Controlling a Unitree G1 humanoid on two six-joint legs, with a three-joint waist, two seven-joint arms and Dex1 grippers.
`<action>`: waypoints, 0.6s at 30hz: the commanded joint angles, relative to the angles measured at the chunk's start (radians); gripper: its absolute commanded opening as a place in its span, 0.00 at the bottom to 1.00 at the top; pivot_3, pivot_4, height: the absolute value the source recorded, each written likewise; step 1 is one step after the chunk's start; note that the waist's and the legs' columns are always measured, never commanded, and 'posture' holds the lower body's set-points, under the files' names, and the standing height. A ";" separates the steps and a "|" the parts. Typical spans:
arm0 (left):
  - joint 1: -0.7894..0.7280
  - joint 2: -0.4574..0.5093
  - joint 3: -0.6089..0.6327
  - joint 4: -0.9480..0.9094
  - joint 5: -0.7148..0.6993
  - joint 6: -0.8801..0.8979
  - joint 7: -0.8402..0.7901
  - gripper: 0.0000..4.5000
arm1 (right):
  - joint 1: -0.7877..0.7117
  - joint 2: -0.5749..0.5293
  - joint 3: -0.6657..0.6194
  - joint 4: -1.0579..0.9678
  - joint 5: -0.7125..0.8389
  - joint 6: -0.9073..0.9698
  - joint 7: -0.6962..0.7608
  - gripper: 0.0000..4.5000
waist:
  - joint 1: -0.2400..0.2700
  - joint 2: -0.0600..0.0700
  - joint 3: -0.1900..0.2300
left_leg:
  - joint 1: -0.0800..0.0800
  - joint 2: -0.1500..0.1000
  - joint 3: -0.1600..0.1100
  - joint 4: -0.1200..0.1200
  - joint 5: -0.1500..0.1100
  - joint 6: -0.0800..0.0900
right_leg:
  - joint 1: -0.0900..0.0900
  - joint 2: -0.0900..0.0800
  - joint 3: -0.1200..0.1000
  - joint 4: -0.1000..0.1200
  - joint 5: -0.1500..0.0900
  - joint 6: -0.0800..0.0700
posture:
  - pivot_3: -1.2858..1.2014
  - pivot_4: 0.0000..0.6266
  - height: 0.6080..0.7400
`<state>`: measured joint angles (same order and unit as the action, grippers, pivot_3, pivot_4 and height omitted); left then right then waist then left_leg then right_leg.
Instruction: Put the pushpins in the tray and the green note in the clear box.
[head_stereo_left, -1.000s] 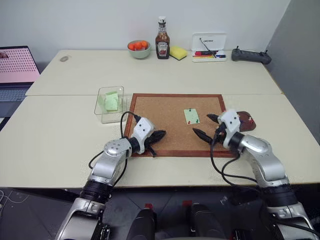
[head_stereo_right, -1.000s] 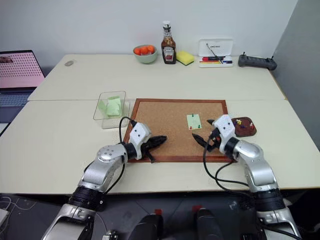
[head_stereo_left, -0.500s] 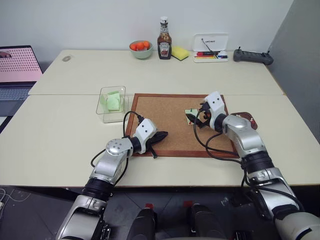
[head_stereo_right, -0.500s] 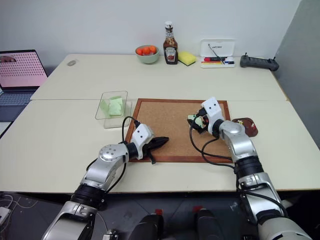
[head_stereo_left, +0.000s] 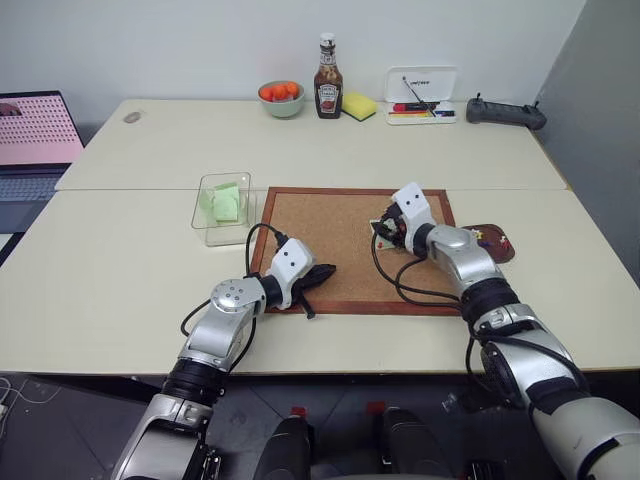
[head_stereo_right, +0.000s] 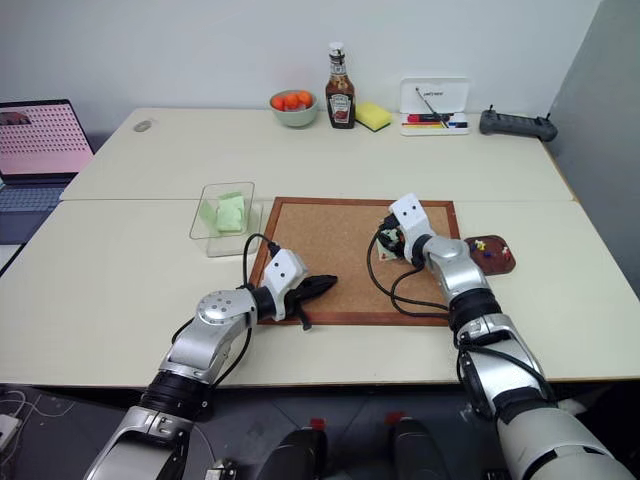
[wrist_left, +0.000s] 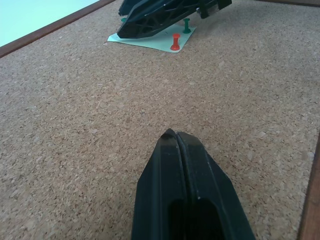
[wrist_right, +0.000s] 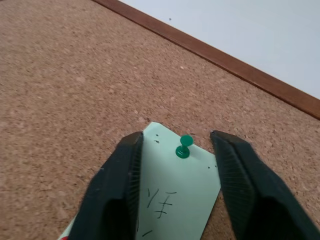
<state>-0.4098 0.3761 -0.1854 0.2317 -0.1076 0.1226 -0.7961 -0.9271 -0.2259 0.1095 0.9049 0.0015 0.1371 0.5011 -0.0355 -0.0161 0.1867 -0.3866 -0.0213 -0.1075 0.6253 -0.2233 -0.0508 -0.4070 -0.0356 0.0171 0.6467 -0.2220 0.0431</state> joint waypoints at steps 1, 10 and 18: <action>0.027 0.002 -0.016 -0.013 0.012 0.010 -0.008 0.00 | -0.050 0.005 -0.021 0.035 -0.007 -0.050 -0.015 0.28 | 0.000 0.000 0.000 | 0.000 0.000 0.000 0.000 0.000 0.000 | 0.000 0.000 0.000 0.000 0.000 0.000 | 0.52 0.24 1.00; 0.034 0.007 -0.017 -0.020 0.018 0.013 -0.013 0.00 | -0.065 0.004 -0.035 0.037 -0.005 -0.067 -0.005 0.00 | -0.004 0.000 0.000 | 0.000 0.000 0.000 0.000 0.000 0.000 | 0.000 0.000 0.000 0.000 0.000 0.000 | 0.52 0.24 1.00; 0.040 0.006 -0.025 -0.019 0.026 0.016 -0.017 0.00 | -0.046 0.000 -0.058 -0.054 0.027 -0.055 0.015 0.00 | -0.006 0.000 0.000 | 0.000 0.000 0.000 0.000 0.000 0.000 | 0.000 0.000 0.000 0.000 0.000 0.000 | 0.52 0.24 1.00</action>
<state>-0.3952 0.3786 -0.1851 0.2097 -0.0947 0.1251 -0.7972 -0.9540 -0.2160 0.0953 0.9523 -0.0062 0.0976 0.5107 -0.0411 -0.0159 0.1869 -0.3865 -0.0213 -0.1076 0.6248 -0.2234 -0.0508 -0.4071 -0.0356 0.0172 0.6467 -0.2221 0.0430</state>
